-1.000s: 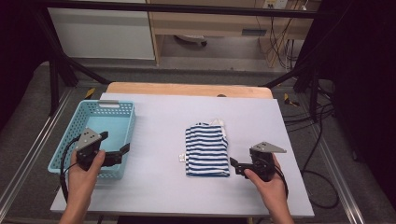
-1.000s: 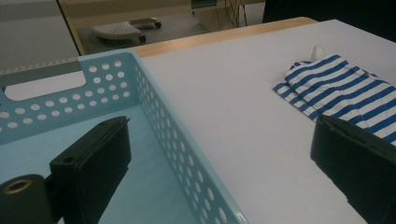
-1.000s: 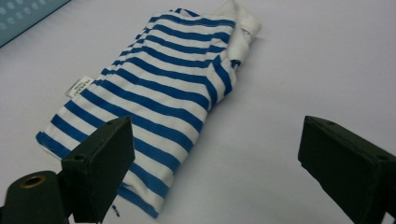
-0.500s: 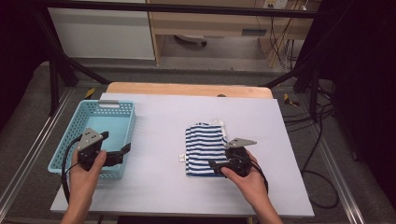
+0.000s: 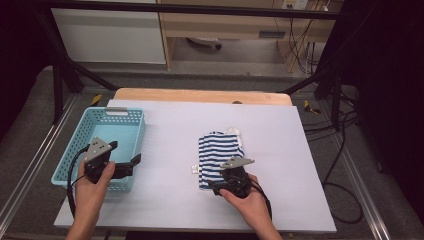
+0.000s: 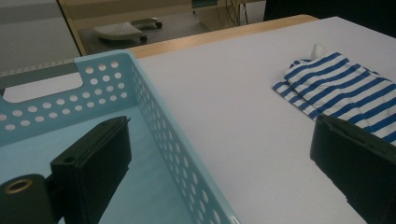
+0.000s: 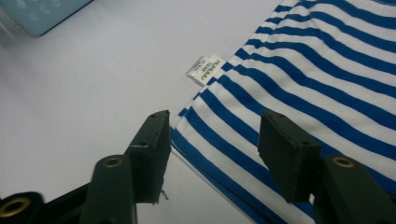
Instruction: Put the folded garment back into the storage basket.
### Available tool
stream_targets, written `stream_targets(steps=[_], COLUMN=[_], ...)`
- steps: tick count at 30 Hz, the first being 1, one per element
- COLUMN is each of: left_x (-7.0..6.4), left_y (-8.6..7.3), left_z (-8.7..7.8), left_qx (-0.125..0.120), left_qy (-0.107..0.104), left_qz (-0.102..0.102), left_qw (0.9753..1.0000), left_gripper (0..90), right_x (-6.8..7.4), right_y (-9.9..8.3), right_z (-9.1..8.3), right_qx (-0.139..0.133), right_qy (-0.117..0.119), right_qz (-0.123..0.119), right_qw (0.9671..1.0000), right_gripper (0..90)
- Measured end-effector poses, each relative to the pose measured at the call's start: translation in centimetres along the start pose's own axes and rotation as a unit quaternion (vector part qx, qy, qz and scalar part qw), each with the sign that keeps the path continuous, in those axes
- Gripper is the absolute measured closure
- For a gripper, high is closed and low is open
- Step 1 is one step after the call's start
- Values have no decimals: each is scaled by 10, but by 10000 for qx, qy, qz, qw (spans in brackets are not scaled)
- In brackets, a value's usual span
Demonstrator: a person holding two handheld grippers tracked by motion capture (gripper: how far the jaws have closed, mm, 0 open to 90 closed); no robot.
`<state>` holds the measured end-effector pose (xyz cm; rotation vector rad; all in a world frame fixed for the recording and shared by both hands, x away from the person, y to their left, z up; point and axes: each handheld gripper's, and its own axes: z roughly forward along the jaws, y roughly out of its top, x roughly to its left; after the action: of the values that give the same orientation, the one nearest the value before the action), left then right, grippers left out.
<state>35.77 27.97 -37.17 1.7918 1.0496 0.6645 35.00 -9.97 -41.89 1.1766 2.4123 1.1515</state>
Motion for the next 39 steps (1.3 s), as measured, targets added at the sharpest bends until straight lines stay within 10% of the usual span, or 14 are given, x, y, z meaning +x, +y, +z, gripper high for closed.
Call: stream_targets(steps=[19, 26, 39], left_x=[-7, -7, -7], left_y=[1, 2, 4], left_z=[3, 2, -1], left_qx=[8, 4, -31], left_qy=[5, 9, 29], left_qz=[111, 112, 78], left_qw=[9999, 9999, 10000], left_gripper=[50, 50, 51], right_x=[29, 36, 49], right_y=[-9, -8, -11], right_z=[40, 44, 36], right_qx=[318, 289, 249], right_qy=[-288, -769, -151], right_qz=[-568, -962, -1011], right_qw=[9975, 9920, 9945], right_gripper=[497, 799, 836])
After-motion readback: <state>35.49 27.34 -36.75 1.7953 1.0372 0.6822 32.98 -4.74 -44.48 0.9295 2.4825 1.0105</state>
